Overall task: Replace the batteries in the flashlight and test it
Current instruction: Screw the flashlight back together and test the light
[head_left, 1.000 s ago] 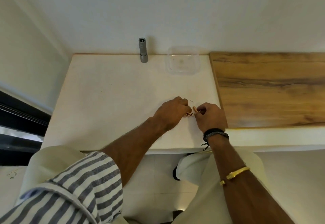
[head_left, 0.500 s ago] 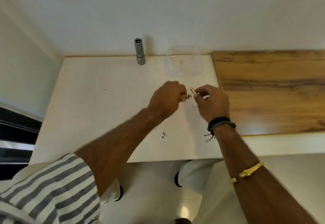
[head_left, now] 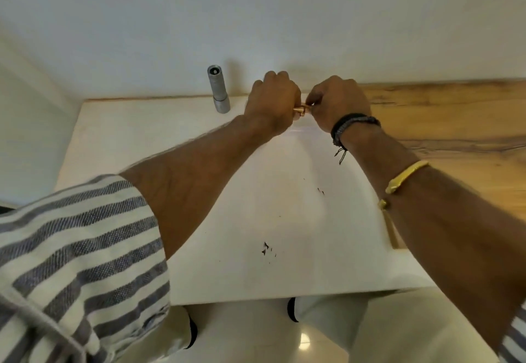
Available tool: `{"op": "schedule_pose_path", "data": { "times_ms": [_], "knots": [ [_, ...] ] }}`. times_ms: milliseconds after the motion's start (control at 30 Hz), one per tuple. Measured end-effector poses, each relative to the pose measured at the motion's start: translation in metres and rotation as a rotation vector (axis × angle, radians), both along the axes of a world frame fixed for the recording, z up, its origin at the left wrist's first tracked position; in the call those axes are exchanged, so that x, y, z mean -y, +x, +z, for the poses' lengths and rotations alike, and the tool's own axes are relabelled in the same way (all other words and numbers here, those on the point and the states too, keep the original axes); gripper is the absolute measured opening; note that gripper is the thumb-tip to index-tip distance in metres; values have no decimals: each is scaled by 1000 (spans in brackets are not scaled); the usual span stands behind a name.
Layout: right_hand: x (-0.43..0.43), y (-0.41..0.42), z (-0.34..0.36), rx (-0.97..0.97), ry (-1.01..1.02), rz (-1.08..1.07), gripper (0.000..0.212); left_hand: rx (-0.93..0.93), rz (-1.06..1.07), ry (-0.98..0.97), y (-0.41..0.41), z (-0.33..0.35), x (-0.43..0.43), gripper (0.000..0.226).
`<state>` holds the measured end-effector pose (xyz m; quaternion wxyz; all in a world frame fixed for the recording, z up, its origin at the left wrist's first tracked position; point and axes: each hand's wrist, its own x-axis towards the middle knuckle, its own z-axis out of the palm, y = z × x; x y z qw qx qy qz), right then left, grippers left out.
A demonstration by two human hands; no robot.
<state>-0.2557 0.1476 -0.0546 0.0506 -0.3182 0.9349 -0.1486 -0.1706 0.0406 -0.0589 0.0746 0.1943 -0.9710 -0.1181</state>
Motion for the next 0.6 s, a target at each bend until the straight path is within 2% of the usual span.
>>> {"op": "schedule_pose_path", "data": {
  "times_ms": [200,467,600],
  "knots": [
    [3,-3,-7,0,44,-22,25,16,-11,-30,-3,-9,3,19],
    [-22,15,8,11,-99,-77,27,-171,104,229,35,7,0,10],
    [-43,45,18,24,-192,-91,23,-232,147,303,76,17,-12,14]
  ]
}}
